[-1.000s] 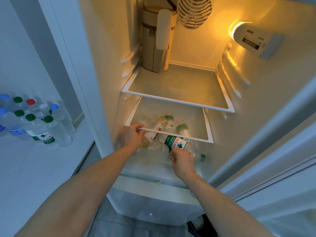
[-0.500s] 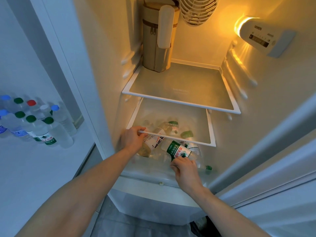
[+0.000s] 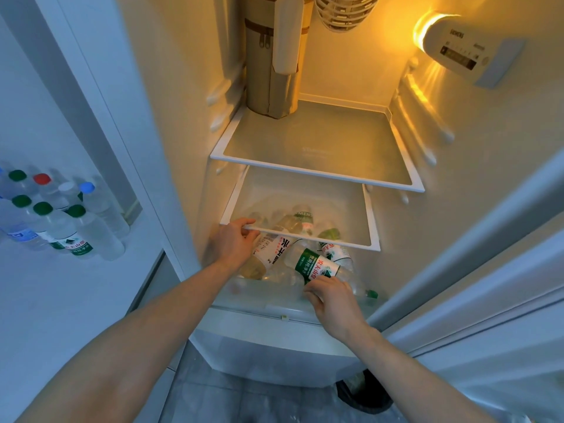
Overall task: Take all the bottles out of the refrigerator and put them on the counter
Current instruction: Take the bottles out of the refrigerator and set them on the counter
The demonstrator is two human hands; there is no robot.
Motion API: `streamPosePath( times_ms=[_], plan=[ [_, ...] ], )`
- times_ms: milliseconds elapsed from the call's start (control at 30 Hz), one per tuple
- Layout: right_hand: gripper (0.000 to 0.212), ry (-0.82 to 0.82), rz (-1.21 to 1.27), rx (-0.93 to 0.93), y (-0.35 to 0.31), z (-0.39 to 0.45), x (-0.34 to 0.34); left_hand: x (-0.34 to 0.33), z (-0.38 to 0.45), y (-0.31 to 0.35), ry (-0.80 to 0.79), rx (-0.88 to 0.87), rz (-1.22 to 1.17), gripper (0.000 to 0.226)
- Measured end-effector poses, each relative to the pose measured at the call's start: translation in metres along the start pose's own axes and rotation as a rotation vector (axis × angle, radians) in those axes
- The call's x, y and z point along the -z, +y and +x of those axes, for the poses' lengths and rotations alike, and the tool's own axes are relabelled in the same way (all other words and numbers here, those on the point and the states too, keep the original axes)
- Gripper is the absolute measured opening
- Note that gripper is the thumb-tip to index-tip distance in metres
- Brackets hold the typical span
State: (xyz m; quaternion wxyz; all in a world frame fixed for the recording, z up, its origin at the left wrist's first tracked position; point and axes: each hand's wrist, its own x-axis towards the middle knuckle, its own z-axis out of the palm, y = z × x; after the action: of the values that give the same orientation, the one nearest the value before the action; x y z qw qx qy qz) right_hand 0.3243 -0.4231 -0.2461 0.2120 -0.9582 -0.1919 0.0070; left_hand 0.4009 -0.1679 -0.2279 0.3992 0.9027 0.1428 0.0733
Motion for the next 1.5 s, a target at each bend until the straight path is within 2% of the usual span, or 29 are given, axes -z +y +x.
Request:
streamPosePath(
  times_ms=[100, 200, 233, 300, 400, 500, 600, 700, 800, 967, 1067, 1167, 1300, 1500],
  plan=[
    [0.024, 0.024, 0.051, -0.069, -0.003, -0.003, 0.016, 0.001, -0.004, 0.0, -0.056, 0.012, -0.025, 0.057],
    [0.028, 0.092, 0.051, -0.225, 0.011, 0.003, 0.041, 0.008, -0.016, -0.001, -0.144, -0.009, 0.037, 0.079],
    [0.032, 0.048, 0.014, -0.296, 0.019, 0.006, 0.048, 0.013, -0.023, -0.001, -0.149, -0.024, 0.12, 0.078],
    [0.043, -0.116, -0.061, -0.442, 0.03, 0.017, 0.061, 0.022, -0.036, -0.003, -0.154, -0.071, 0.371, 0.063],
    [0.058, -0.372, 0.055, -0.611, 0.033, 0.031, 0.075, 0.033, -0.047, 0.002, -0.346, -0.007, 0.638, 0.045],
    [0.064, -0.501, 0.052, -0.637, 0.03, 0.041, 0.082, 0.036, -0.041, 0.019, -0.48, 0.05, 0.744, 0.046],
    [0.064, -0.512, 0.08, -0.607, 0.029, 0.042, 0.082, 0.033, -0.034, 0.033, -0.554, 0.06, 0.778, 0.046],
    [0.067, -0.487, 0.161, -0.591, 0.031, 0.038, 0.074, 0.03, -0.031, 0.033, -0.63, 0.242, 0.588, 0.048],
    [0.069, -0.448, 0.184, -0.59, 0.036, 0.033, 0.071, 0.032, -0.03, 0.033, -0.662, 0.265, 0.557, 0.045],
    [0.069, -0.336, 0.22, -0.574, 0.04, 0.026, 0.071, 0.042, -0.034, 0.022, -0.626, 0.099, 0.732, 0.039],
    [0.075, -0.28, 0.208, -0.556, 0.041, 0.025, 0.071, 0.054, -0.039, 0.021, -0.515, 0.026, 0.751, 0.031],
    [0.072, -0.242, 0.215, -0.541, 0.039, 0.023, 0.073, 0.064, -0.046, 0.026, -0.43, -0.032, 0.707, 0.036],
    [0.077, -0.195, 0.141, -0.547, 0.043, 0.012, 0.074, 0.075, -0.06, 0.04, -0.281, -0.109, 0.551, 0.03],
    [0.071, -0.082, 0.161, -0.51, 0.036, -0.002, 0.076, 0.086, -0.084, 0.076, -0.007, -0.205, 0.444, 0.024]
  ],
)
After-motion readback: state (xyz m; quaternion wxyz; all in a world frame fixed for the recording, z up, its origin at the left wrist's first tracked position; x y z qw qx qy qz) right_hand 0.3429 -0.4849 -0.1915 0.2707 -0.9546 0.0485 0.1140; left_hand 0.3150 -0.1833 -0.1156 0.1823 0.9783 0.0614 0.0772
